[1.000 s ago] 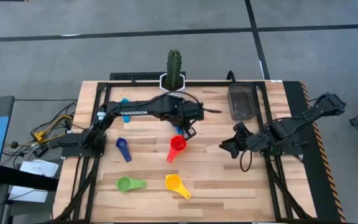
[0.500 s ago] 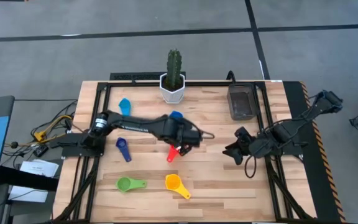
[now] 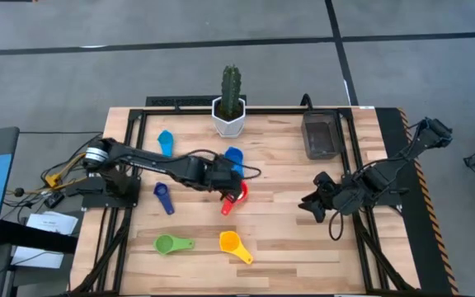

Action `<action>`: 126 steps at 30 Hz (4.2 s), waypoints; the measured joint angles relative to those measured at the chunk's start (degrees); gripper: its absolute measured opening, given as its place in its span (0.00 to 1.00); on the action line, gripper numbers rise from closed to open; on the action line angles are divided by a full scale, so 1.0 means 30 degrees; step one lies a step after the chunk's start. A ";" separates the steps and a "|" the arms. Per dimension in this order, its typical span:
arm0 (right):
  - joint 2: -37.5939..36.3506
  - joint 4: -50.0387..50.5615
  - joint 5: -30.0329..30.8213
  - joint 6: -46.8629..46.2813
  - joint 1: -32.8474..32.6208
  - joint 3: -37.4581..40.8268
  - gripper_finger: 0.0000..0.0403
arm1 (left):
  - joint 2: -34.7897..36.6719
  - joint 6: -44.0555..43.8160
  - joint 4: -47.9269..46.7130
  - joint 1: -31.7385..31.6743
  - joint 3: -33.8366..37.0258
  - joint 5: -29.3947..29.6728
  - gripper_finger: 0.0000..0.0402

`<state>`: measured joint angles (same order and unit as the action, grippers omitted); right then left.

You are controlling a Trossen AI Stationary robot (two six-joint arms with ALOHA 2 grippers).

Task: Nest measuring cups in basket
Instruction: Stack the blue measuring cup on top of the red measuring cup

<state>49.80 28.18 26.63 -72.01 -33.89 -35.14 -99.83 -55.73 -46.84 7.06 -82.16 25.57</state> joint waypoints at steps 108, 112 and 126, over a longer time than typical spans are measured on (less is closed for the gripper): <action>0.0000 0.0459 -0.2869 0.0663 0.6113 0.0000 0.30 | -0.2995 1.6052 -0.4614 -0.5878 -0.8813 -0.7026 0.00; 0.0000 0.0462 -0.2862 0.0670 0.6113 0.0000 0.30 | -0.2995 1.5911 -0.4577 -0.4733 -0.8809 -0.7098 0.00; 0.0000 0.0370 -0.2939 0.1166 0.6871 0.0000 0.30 | -0.3005 1.0533 -0.1642 -0.3080 -0.4399 -0.5874 0.00</action>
<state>49.80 29.29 17.81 -68.51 -13.28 -35.14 -108.84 -24.13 -51.77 -2.18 -95.36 7.95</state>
